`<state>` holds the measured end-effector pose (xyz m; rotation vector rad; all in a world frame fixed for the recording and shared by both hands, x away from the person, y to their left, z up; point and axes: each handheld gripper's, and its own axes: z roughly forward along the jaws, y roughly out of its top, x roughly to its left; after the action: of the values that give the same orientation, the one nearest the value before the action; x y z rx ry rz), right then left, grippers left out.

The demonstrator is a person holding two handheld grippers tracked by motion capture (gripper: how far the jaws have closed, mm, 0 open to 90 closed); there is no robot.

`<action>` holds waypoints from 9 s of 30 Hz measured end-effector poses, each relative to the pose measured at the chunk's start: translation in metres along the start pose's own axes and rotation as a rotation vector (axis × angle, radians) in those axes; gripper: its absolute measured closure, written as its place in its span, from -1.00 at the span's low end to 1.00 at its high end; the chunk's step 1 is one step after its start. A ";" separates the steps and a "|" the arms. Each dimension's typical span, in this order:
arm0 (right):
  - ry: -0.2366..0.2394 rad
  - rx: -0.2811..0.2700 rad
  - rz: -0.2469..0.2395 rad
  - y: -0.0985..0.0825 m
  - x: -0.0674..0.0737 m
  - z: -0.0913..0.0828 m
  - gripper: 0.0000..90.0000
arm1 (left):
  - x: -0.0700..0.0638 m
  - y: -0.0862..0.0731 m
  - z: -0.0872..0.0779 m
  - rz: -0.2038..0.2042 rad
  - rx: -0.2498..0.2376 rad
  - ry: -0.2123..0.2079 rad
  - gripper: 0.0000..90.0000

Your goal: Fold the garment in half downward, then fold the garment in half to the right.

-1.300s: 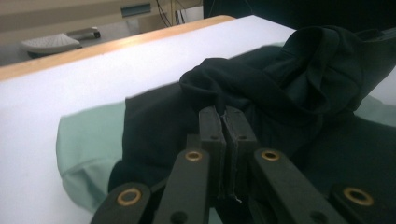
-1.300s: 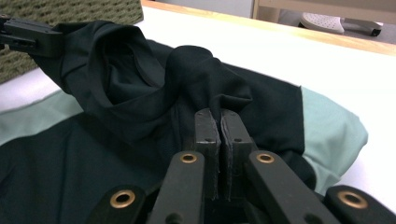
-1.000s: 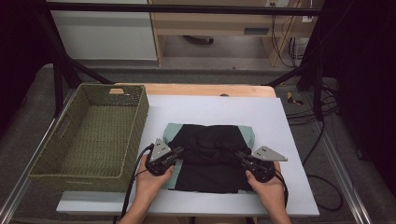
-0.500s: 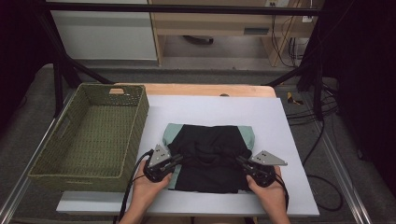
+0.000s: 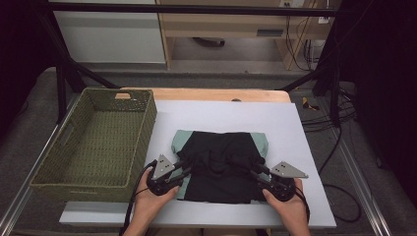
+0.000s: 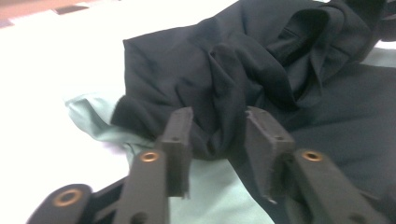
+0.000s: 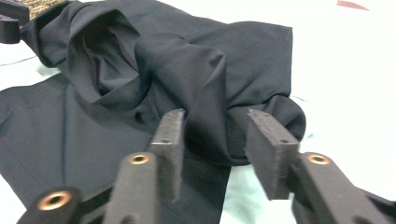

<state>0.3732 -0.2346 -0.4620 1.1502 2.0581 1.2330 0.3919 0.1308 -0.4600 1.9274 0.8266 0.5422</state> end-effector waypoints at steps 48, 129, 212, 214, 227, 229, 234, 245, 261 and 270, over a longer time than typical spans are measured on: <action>0.009 0.096 0.016 -0.022 -0.008 -0.017 1.00 | -0.010 -0.020 -0.006 0.037 0.101 -0.048 0.97; -0.053 0.034 -0.026 -0.017 0.013 -0.037 0.18 | -0.028 -0.012 -0.022 0.050 0.088 0.053 0.06; -0.086 0.009 -0.038 -0.010 0.003 -0.042 -0.69 | -0.006 -0.013 -0.025 -0.041 0.030 0.101 -0.64; -0.081 0.013 -0.040 -0.006 0.006 -0.038 -0.75 | -0.005 -0.012 -0.025 -0.046 0.029 0.105 -0.66; 0.003 0.037 -0.094 0.013 0.033 -0.015 -0.78 | 0.000 -0.009 -0.029 -0.038 0.009 0.114 -0.66; 0.031 0.042 -0.097 0.019 0.036 -0.013 -0.77 | -0.001 -0.008 -0.029 -0.037 0.001 0.108 -0.67; 0.065 0.050 -0.116 0.030 0.043 -0.005 -0.74 | -0.002 0.002 -0.026 -0.040 -0.007 0.115 -0.72; 0.166 0.096 -0.172 0.044 0.069 0.016 -0.71 | 0.015 0.044 -0.015 -0.022 -0.031 0.130 -0.73; 0.268 0.132 -0.246 0.053 0.114 0.052 -0.71 | 0.047 0.071 0.007 -0.045 -0.025 0.151 -0.73; 0.302 0.164 -0.265 0.050 0.134 0.070 -0.66 | 0.049 0.067 0.018 -0.043 -0.005 0.180 -0.74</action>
<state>0.3739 -0.0756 -0.4496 0.7584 2.4815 1.1813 0.4590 0.1341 -0.4077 1.8711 0.9772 0.6990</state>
